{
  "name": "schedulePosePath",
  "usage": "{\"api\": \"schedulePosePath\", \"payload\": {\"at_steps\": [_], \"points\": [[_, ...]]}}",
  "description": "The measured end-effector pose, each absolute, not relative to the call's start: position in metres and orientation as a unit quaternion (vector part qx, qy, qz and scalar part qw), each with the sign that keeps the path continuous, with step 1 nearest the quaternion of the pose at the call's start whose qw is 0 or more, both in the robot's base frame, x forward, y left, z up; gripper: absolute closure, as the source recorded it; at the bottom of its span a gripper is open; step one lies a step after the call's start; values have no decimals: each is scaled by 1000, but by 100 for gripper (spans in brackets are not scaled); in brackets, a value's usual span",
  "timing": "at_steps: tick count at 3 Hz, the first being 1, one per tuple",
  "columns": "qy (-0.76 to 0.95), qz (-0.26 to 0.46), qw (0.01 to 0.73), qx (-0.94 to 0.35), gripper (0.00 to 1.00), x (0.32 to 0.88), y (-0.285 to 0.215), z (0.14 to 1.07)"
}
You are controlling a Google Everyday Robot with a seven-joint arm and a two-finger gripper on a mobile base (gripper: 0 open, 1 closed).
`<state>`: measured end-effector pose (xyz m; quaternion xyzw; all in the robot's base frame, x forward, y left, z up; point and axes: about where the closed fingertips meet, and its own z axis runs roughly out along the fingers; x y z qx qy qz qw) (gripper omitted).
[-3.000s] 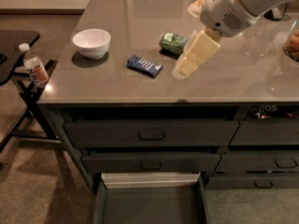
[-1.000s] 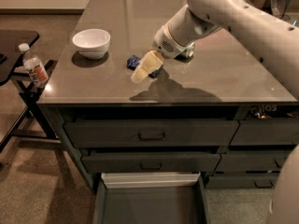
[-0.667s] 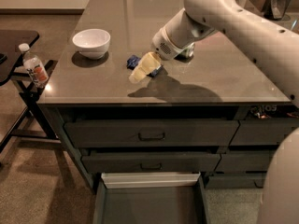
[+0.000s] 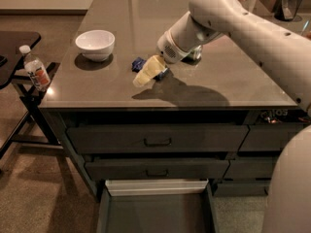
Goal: Place rxbar blueberry into bottom drawer
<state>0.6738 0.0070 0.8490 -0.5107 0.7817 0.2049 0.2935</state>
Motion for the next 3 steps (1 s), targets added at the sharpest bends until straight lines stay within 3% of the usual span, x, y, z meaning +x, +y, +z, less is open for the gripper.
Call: {"api": "schedulePosePath", "payload": {"at_steps": [2,3], "points": [[790,201,288,-503,0,675,2,831],[790,201,288,-503,18,675,2,831]]}}
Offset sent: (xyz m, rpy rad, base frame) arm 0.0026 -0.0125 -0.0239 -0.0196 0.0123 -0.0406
